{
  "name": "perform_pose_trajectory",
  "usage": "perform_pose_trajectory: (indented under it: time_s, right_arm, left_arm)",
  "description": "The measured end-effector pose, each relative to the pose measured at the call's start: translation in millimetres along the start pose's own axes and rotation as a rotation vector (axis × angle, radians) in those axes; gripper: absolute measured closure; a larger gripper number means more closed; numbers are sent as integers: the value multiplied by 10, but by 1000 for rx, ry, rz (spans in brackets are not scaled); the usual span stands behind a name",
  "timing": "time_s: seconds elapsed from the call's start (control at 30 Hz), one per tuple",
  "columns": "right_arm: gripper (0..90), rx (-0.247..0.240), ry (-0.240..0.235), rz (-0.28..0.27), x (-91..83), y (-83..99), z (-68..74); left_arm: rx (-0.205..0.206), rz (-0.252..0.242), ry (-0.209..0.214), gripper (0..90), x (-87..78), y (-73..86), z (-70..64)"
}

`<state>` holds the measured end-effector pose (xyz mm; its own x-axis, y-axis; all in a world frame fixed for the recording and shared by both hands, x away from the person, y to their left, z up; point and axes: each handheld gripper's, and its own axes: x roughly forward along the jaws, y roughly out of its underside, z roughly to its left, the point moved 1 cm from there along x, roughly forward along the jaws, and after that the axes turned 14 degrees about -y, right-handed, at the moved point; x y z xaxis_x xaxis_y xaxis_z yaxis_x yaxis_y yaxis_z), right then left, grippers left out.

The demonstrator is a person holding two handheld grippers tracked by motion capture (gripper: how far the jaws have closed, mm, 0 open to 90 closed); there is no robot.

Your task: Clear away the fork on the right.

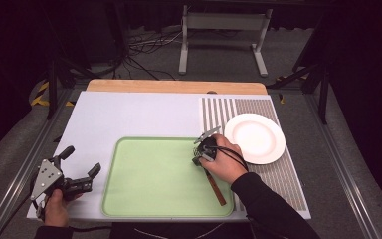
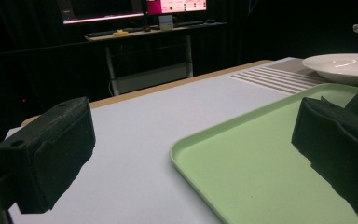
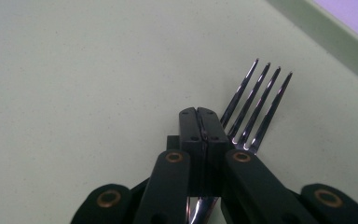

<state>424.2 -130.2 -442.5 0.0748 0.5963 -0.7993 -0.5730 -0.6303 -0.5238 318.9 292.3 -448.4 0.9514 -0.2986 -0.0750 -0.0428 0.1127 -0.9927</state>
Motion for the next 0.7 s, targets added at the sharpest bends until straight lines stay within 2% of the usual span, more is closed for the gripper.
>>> perform_pose_trajectory:
  time_s: [0.7]
  right_arm:
    - [900, 13, 73, 15, -83, 35, -86]
  left_arm:
    - [-1, 0, 0, 0, 2, 1, 0]
